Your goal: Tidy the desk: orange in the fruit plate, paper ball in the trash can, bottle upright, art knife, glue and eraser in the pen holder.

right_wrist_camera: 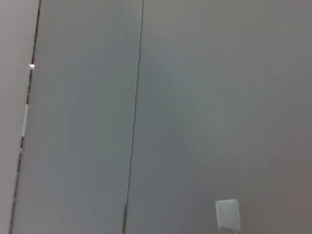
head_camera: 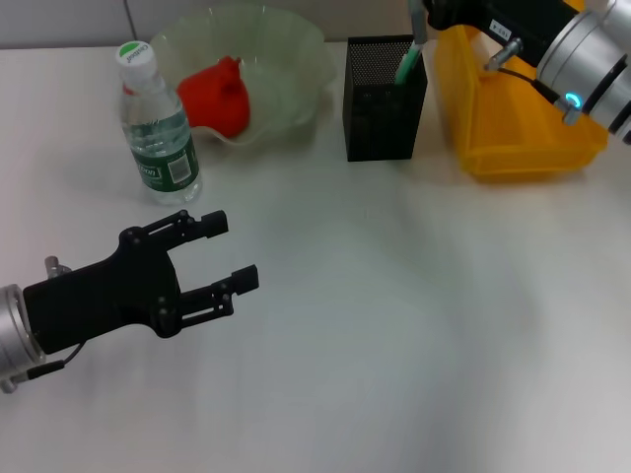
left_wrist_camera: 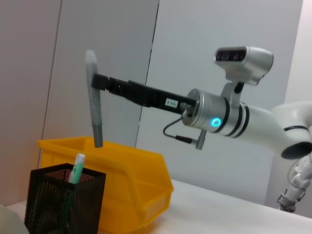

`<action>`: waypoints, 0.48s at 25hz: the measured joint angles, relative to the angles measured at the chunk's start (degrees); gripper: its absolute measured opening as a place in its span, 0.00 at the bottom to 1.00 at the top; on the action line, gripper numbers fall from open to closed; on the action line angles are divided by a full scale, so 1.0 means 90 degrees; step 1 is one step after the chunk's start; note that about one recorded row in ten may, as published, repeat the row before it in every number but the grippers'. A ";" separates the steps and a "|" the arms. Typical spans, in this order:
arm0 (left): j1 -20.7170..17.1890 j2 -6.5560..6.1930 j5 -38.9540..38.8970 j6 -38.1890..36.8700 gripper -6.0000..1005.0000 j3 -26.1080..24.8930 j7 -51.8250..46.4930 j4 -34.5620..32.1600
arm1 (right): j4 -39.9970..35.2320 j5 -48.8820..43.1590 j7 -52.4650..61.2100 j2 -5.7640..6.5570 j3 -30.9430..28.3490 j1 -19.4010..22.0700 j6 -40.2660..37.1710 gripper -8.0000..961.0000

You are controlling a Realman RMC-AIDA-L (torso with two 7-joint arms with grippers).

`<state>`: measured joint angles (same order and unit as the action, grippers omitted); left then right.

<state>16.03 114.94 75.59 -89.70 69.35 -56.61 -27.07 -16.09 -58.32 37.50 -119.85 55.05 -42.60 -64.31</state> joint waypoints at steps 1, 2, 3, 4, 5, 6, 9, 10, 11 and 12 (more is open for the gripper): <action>0.0000 0.0000 0.0000 0.0000 0.77 0.0000 0.0000 0.0000 | 0.0139 0.0148 -0.0213 -0.0004 0.0002 -0.0028 -0.0016 0.15; 0.0006 -0.0002 0.0000 0.0009 0.77 0.0000 -0.0018 0.0000 | 0.0253 0.0246 -0.0358 -0.0005 0.0005 -0.0054 -0.0026 0.15; 0.0031 -0.0009 0.0000 0.0035 0.77 0.0000 -0.0047 0.0015 | 0.0501 0.0409 -0.0648 -0.0004 0.0004 -0.0138 -0.0026 0.15; 0.0038 -0.0012 0.0000 0.0043 0.77 0.0000 -0.0051 0.0028 | 0.0596 0.0433 -0.0736 -0.0005 -0.0001 -0.0182 -0.0016 0.15; 0.0038 -0.0012 0.0000 0.0043 0.77 0.0000 -0.0051 0.0028 | 0.0596 0.0433 -0.0736 -0.0005 -0.0001 -0.0182 -0.0016 0.15; 0.0042 -0.0013 -0.0001 0.0053 0.77 0.0000 -0.0054 0.0036 | 0.0699 0.0445 -0.0826 -0.0005 -0.0010 -0.0236 -0.0003 0.15; 0.0045 -0.0012 -0.0013 0.0095 0.77 0.0000 -0.0061 0.0047 | 0.0915 0.0446 -0.0958 -0.0005 -0.0040 -0.0361 0.0014 0.14; 0.0045 -0.0012 -0.0013 0.0095 0.77 0.0000 -0.0061 0.0047 | 0.0934 0.0447 -0.0965 -0.0005 -0.0043 -0.0379 0.0016 0.14; 0.0045 -0.0005 -0.0018 0.0108 0.77 0.0000 -0.0063 0.0049 | 0.0946 0.0448 -0.0970 -0.0005 -0.0045 -0.0390 0.0018 0.14; 0.0045 -0.0003 -0.0018 0.0108 0.77 0.0000 -0.0063 0.0049 | 0.0955 0.0448 -0.0972 -0.0006 -0.0051 -0.0392 0.0021 0.14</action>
<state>16.44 114.91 75.42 -88.73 69.35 -57.18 -26.63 -7.49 -54.28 28.75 -119.90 54.59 -46.13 -64.12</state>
